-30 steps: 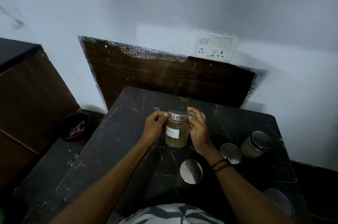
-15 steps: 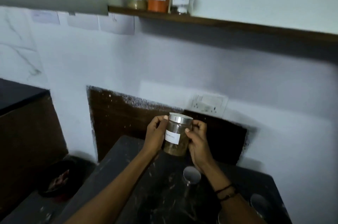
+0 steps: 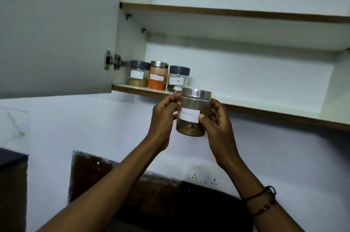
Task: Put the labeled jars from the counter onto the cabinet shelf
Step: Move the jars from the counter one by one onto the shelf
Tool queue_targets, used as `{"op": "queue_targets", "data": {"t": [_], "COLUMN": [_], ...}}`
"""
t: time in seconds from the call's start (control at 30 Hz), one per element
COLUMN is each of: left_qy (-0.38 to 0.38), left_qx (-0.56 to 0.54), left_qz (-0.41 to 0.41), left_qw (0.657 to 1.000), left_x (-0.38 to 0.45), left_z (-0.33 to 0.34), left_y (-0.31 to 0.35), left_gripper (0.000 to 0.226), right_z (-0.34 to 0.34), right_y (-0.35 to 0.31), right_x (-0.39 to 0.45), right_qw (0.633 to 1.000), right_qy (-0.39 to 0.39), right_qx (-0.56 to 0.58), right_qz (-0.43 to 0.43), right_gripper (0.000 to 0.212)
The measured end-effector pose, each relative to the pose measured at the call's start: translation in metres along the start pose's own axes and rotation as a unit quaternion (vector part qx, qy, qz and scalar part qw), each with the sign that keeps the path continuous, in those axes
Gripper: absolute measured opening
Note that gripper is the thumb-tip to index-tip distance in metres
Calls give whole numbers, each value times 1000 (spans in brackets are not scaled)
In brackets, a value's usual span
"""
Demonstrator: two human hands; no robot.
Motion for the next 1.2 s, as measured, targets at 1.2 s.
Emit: {"op": "queue_targets", "data": {"t": [1.2], "left_qy": [-13], "left_qx": [445], "left_qz": [99], "left_qw": [890], "left_x": [155], "left_z": [70], "left_y": [5], "left_gripper": [18], "right_z": [1], "right_y": [55], "right_x": [184], "right_qw": [917], "right_qy": [-61], "right_qx": [-393], "right_qz": [30], "right_gripper": [2]}}
Point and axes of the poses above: each hand's wrist, its own x-axis towards the middle knuckle, its own z-axis out of the palm, y = z × x, the point moved 5 cm from there along x, towards the middle knuckle, and after that the axes turned 7 degrees about -z, right-handed, at the moved point
